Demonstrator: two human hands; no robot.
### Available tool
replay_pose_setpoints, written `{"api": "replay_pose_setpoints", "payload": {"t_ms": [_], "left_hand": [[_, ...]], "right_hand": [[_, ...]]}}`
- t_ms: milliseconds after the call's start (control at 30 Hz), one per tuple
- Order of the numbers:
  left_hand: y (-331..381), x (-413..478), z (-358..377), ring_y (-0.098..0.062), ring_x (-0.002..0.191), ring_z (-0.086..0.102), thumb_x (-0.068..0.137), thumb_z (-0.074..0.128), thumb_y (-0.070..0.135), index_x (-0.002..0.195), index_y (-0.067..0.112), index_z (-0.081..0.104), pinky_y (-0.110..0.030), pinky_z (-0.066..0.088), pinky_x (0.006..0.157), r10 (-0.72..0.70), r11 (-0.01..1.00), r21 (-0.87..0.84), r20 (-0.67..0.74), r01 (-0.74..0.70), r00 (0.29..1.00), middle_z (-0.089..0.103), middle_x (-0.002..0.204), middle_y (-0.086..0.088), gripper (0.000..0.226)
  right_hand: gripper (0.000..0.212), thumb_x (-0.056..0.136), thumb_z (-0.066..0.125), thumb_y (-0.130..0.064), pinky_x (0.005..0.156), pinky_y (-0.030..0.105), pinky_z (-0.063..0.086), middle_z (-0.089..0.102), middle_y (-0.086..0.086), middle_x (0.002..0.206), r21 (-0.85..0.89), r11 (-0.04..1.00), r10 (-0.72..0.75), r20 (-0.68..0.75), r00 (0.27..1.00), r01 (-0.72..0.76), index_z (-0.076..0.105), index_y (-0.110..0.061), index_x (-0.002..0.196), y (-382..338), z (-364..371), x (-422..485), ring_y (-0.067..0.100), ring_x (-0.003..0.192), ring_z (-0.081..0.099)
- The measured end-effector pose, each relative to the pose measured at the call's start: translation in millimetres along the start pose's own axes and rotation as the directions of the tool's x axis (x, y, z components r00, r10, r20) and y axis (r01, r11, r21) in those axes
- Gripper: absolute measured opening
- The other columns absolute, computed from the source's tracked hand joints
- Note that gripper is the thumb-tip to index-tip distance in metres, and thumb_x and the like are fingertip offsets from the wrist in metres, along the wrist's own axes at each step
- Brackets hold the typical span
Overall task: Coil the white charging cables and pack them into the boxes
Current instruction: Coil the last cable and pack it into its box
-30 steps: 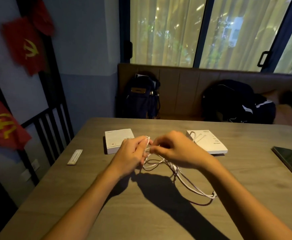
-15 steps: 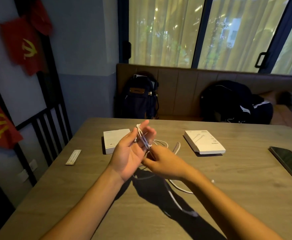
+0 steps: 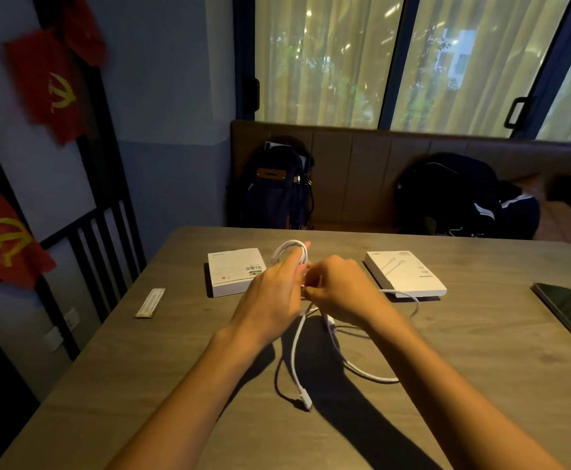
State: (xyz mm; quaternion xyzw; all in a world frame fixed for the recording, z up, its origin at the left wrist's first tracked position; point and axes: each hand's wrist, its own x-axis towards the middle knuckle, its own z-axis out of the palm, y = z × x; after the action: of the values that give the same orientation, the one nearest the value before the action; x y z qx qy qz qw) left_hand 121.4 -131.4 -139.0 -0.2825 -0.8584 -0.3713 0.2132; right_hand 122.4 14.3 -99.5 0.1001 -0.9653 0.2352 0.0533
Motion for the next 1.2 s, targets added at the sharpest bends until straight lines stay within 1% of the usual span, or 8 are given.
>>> {"api": "replay_pose_setpoints", "payload": {"t_ms": [233, 433, 667, 767, 900, 1000, 1067, 1200], "left_hand": [[-15, 0, -12, -0.011, 0.082, 0.06, 0.109, 0.038, 0.028, 0.108, 0.023, 0.059, -0.037, 0.054, 0.069, -0.041, 0.996, 0.081, 0.063, 0.036, 0.997, 0.063, 0.091, 0.003, 0.022], [-21, 1, -31, -0.005, 0.058, 0.044, 0.109, 0.042, 0.028, 0.084, 0.016, 0.069, -0.025, 0.041, 0.062, -0.193, 0.902, -0.312, 0.328, 0.299, 0.925, 0.048, 0.06, 0.007, 0.038], [-11, -3, -38, -0.008, 0.05, 0.038, 0.102, 0.045, 0.027, 0.09, 0.003, 0.072, -0.02, 0.042, 0.052, -0.106, -0.226, -0.86, 0.489, 0.458, 0.866, 0.038, 0.058, 0.004, 0.038], [1, 1, -38, -0.007, 0.052, 0.046, 0.104, 0.042, 0.024, 0.108, 0.001, 0.076, -0.021, 0.054, 0.063, -0.204, -0.376, -0.899, 0.319, 0.226, 0.926, 0.045, 0.062, 0.004, 0.042], [3, 6, -32, -0.015, 0.097, 0.074, 0.108, 0.038, 0.021, 0.136, 0.005, 0.059, -0.029, 0.058, 0.092, -0.341, -0.19, -0.978, 0.153, 0.092, 0.927, 0.074, 0.102, -0.005, 0.039], [-2, 4, -26, -0.004, 0.114, 0.067, 0.11, 0.034, 0.022, 0.141, 0.015, 0.053, -0.024, 0.052, 0.097, -0.348, 0.522, -0.822, 0.039, 0.228, 0.937, 0.072, 0.123, 0.011, 0.037], [-5, -1, -19, 0.007, 0.078, 0.063, 0.11, 0.037, 0.025, 0.14, 0.019, 0.057, -0.014, 0.049, 0.069, -0.235, 0.904, -0.365, 0.004, 0.22, 0.972, 0.069, 0.112, 0.021, 0.037], [-8, -3, -14, -0.007, 0.067, 0.06, 0.11, 0.037, 0.028, 0.115, 0.026, 0.061, -0.029, 0.05, 0.054, -0.181, 0.979, -0.08, 0.098, 0.189, 0.979, 0.062, 0.082, 0.002, 0.024]], "right_hand": [[0.015, 0.093, 0.067, -0.022, 0.084, 0.035, 0.059, 0.07, -0.002, 0.104, -0.237, 0.967, -0.082, 0.071, 0.994, 0.096, 0.069, -0.024, 0.108, 6, -10, -6, 0.016, 0.094, 0.066], [0.023, 0.098, 0.058, -0.041, 0.07, 0.027, 0.054, 0.07, -0.006, 0.093, -0.177, 0.97, -0.161, 0.043, 0.986, 0.166, 0.068, -0.022, 0.106, 25, -20, -5, 0.009, 0.081, 0.062], [0.035, 0.102, 0.046, -0.043, 0.066, 0.029, 0.054, 0.07, -0.002, 0.079, 0.055, 0.971, -0.233, -0.01, 0.973, 0.233, 0.067, -0.018, 0.09, 19, -7, -14, 0.011, 0.072, 0.065], [0.027, 0.103, 0.049, -0.036, 0.068, 0.019, 0.052, 0.069, -0.007, 0.083, 0.037, 0.975, -0.221, 0.113, 0.969, 0.218, 0.068, -0.018, 0.099, 22, 6, -14, 0.003, 0.076, 0.066], [0.017, 0.102, 0.054, -0.033, 0.067, 0.015, 0.048, 0.065, -0.012, 0.084, 0.091, 0.965, -0.254, 0.099, 0.962, 0.245, 0.065, -0.023, 0.096, 21, 13, -17, -0.002, 0.076, 0.063], [0.013, 0.1, 0.058, -0.026, 0.075, 0.022, 0.055, 0.069, -0.008, 0.093, 0.112, 0.957, -0.28, 0.106, 0.954, 0.268, 0.066, -0.019, 0.108, 14, 10, -21, 0.002, 0.082, 0.065], [0.015, 0.099, 0.058, -0.02, 0.074, 0.021, 0.055, 0.067, -0.009, 0.089, 0.12, 0.956, -0.28, 0.108, 0.954, 0.267, 0.065, -0.019, 0.112, 11, 5, -20, 0.002, 0.079, 0.065], [0.014, 0.101, 0.056, -0.024, 0.07, 0.03, 0.058, 0.065, -0.005, 0.076, 0.14, 0.97, -0.215, 0.11, 0.97, 0.199, 0.067, -0.021, 0.109, 14, -11, -15, 0.012, 0.07, 0.065]]}}
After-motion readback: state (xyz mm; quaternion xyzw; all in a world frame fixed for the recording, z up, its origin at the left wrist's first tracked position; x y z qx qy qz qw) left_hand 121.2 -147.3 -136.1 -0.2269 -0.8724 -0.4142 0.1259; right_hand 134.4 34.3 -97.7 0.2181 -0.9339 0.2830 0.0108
